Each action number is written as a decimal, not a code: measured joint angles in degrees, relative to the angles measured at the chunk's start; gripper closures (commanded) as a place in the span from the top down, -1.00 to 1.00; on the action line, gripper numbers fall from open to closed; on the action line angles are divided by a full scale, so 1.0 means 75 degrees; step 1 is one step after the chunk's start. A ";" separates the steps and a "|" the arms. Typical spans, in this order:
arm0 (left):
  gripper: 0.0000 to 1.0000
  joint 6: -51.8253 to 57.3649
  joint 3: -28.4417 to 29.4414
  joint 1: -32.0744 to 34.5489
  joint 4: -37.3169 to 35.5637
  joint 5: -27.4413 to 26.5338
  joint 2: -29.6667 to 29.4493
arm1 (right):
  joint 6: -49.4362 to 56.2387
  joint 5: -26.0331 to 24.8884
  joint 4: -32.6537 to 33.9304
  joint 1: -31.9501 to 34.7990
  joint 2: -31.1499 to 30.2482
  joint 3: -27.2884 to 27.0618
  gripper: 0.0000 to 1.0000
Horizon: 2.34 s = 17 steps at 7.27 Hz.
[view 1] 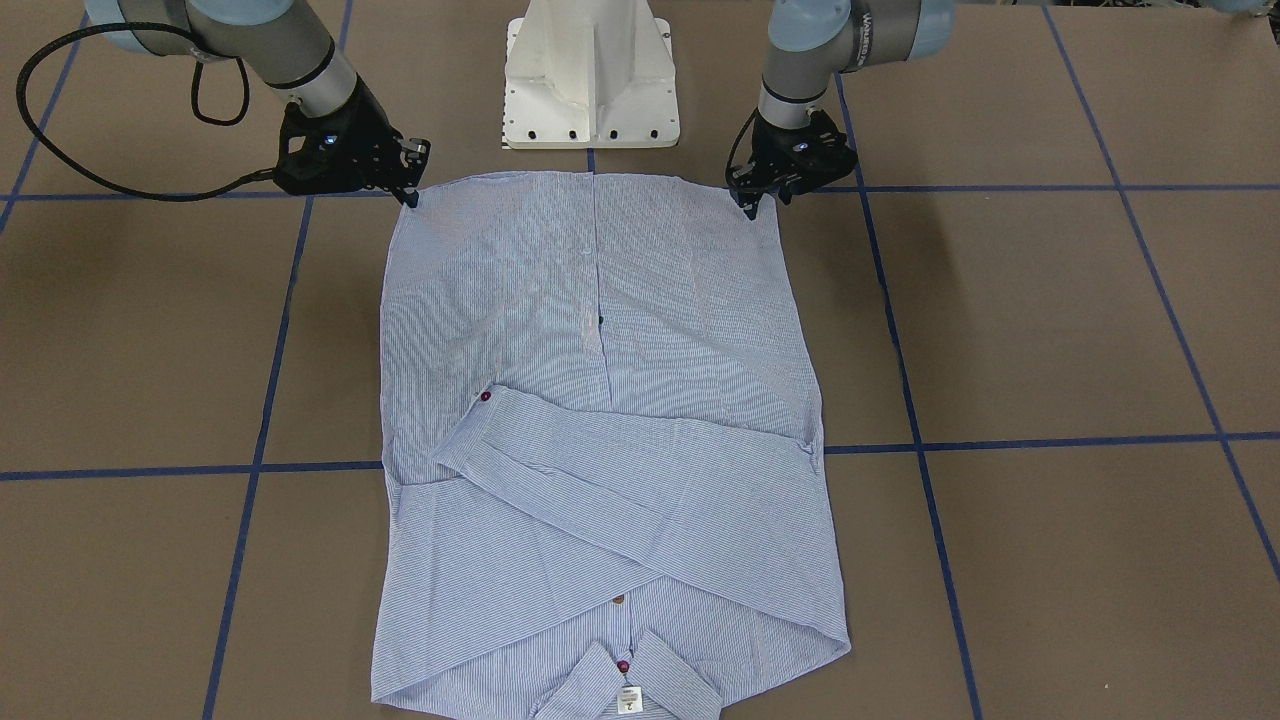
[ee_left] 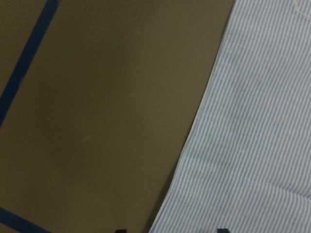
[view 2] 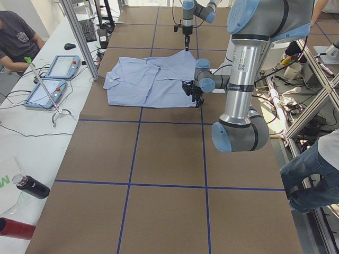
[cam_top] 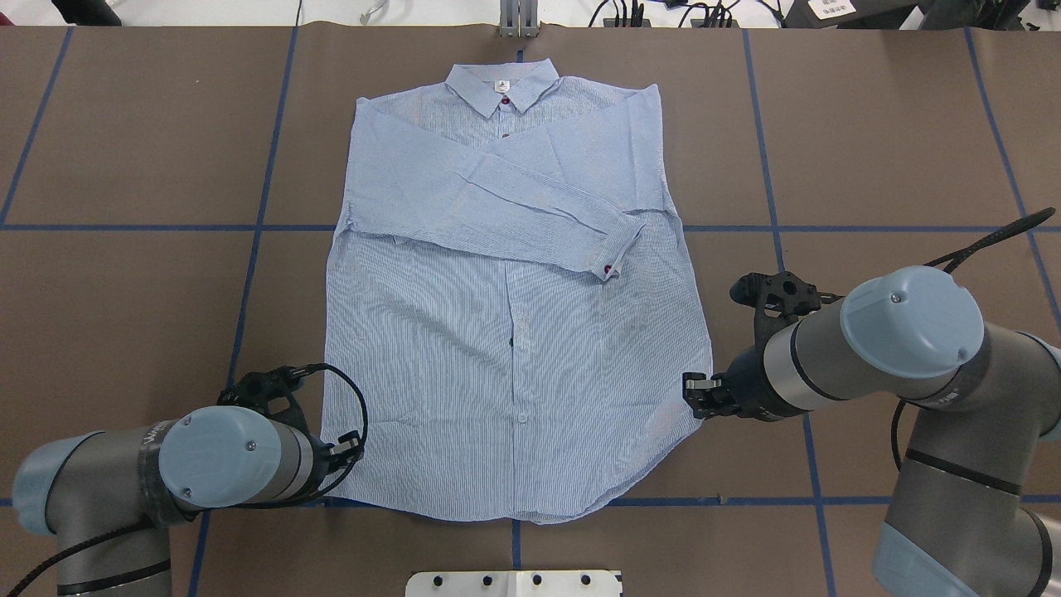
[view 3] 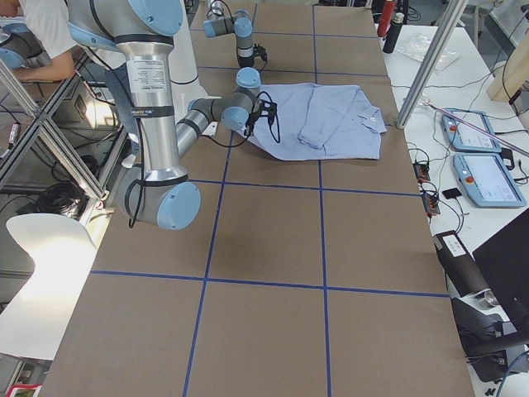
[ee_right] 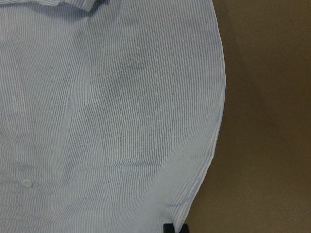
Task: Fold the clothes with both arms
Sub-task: 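Lower both grippers onto the hem corners nearest the robot and grasp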
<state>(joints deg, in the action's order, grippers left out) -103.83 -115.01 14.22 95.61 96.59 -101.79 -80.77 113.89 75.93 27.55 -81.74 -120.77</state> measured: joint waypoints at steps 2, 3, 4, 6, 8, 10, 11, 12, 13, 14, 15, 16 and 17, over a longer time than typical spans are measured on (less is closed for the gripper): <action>-0.13 0.0003 0.0040 -0.0007 -0.0001 0.0000 0.0001 | 0.0000 0.0012 0.0010 0.0027 0.0001 -0.0003 -1.00; -0.23 0.0004 0.0062 -0.0008 -0.0001 0.0000 0.0001 | 0.0000 0.0013 0.0015 0.0034 0.0001 -0.0002 -1.00; -0.32 0.0004 0.0070 -0.0013 -0.0005 0.0000 0.0005 | 0.0000 0.0014 0.0020 0.0043 0.0000 0.0006 -1.00; -0.51 0.0001 0.0075 -0.0018 -0.0009 0.0000 0.0011 | 0.0000 0.0014 0.0023 0.0055 0.0000 0.0012 -1.00; -0.68 -0.0006 0.0076 -0.0020 -0.0009 0.0000 0.0012 | 0.0000 0.0014 0.0024 0.0070 0.0000 0.0013 -1.00; -1.00 -0.0005 0.0063 -0.0021 -0.0017 0.0000 0.0003 | 0.0000 0.0014 0.0024 0.0088 0.0000 0.0013 -1.00; -1.00 0.0007 0.0043 -0.0021 -0.0022 0.0002 0.0003 | 0.0000 0.0042 0.0024 0.0108 0.0000 0.0014 -1.00; -1.00 0.0033 0.0006 -0.0020 -0.0031 0.0010 -0.0002 | 0.0000 0.0148 0.0024 0.0164 0.0000 0.0013 -1.00; -1.00 0.0072 -0.0078 -0.0007 -0.0041 0.0017 -0.0004 | 0.0000 0.0340 0.0021 0.0274 0.0000 0.0003 -1.00; -1.00 0.0171 -0.0235 0.0020 -0.0056 0.0030 0.0002 | 0.0000 0.0594 0.0014 0.0426 0.0000 -0.0010 -1.00; -1.00 0.0396 -0.0450 0.0059 -0.0145 0.0048 0.0007 | 0.0002 0.0891 0.0004 0.0597 -0.0003 -0.0047 -1.00; -1.00 0.0807 -0.0757 0.0092 -0.0416 0.0069 0.0014 | 0.0007 0.1217 -0.0010 0.0743 -0.0010 -0.0119 -1.00; -1.00 0.1365 -0.1205 0.0127 -0.0839 0.0096 0.0072 | 0.0010 0.1517 -0.0024 0.0846 -0.0026 -0.0222 -1.00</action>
<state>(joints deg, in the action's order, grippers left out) -93.59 -124.04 15.17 89.32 97.31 -101.25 -80.70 125.27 75.75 33.89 -81.93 -122.44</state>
